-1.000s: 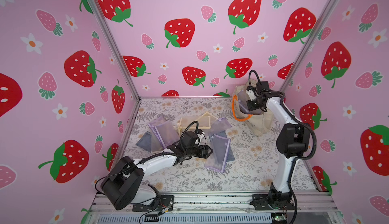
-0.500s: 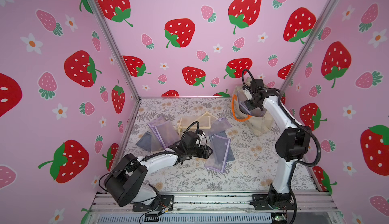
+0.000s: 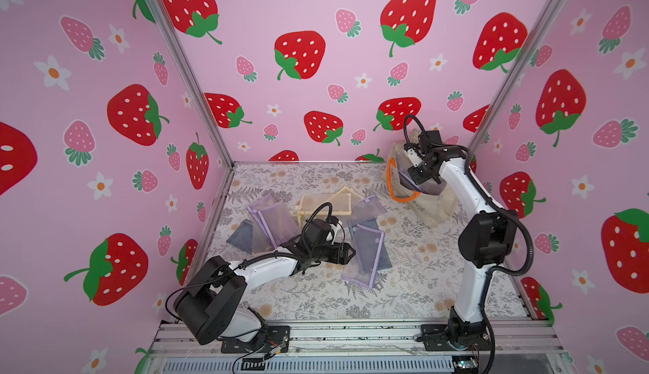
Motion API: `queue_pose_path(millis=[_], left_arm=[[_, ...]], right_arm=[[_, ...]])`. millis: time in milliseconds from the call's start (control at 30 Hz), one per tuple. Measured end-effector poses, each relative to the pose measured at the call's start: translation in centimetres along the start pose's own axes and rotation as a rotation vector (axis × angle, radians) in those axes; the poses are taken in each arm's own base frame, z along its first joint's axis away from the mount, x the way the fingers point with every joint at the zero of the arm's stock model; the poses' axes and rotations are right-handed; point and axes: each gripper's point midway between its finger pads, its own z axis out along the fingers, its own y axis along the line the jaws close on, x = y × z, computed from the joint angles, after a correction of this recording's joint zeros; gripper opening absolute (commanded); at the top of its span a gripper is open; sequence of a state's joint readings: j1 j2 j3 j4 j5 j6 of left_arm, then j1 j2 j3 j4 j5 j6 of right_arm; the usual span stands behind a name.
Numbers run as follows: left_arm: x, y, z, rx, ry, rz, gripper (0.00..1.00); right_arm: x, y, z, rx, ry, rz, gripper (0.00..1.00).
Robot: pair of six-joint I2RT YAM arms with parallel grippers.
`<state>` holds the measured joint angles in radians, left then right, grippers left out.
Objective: Put the pencil pouch into the canvas bag
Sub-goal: Adjust the pencil pouch in the canvas bag.
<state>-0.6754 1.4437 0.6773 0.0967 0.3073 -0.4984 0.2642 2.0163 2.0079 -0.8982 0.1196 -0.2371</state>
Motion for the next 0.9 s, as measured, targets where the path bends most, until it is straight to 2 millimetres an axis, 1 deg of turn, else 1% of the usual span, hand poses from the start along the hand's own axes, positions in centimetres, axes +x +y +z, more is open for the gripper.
queue_pose_path(millis=[67,200,300,367,433,500,567,600,733,900], left_arm=[[0.0,0.0,0.0,0.000,-0.001,0.000,0.84],[-0.1,0.1,0.0,-0.001,-0.002,-0.001,0.84],[-0.1,0.1,0.0,-0.002,-0.002,-0.002,0.84],[-0.1,0.1,0.0,-0.002,-0.002,-0.002,0.84],[-0.1,0.1,0.0,-0.002,-0.003,-0.002,0.84],[-0.1,0.1,0.0,-0.002,-0.003,-0.002,0.84],[-0.1,0.2,-0.1,-0.003,-0.004,-0.003,0.84],[-0.2,0.2,-0.1,-0.004,-0.004,-0.004,0.84],[-0.2,0.3,-0.1,-0.005,-0.005,-0.006,0.84],[-0.2,0.4,0.0,-0.006,-0.005,-0.006,0.84]], right_arm=[[-0.3,0.0,-0.1,-0.004,-0.007,0.008,0.33],[-1.7,-0.6,0.0,-0.007,-0.042,0.017,0.33],[-2.3,-0.8,0.9,-0.025,-0.053,0.024,0.32],[-2.2,-0.4,1.9,-0.046,-0.042,0.024,0.31],[-1.8,-0.1,2.8,-0.063,-0.024,0.024,0.27],[-1.4,0.4,3.8,-0.082,-0.007,0.020,0.16],[-1.1,0.7,4.4,-0.095,0.005,0.020,0.02],[-1.1,0.8,4.5,-0.100,0.007,0.021,0.00],[-0.9,0.8,4.5,-0.098,0.013,0.027,0.00],[-0.3,0.0,4.5,-0.036,0.049,0.014,0.00]])
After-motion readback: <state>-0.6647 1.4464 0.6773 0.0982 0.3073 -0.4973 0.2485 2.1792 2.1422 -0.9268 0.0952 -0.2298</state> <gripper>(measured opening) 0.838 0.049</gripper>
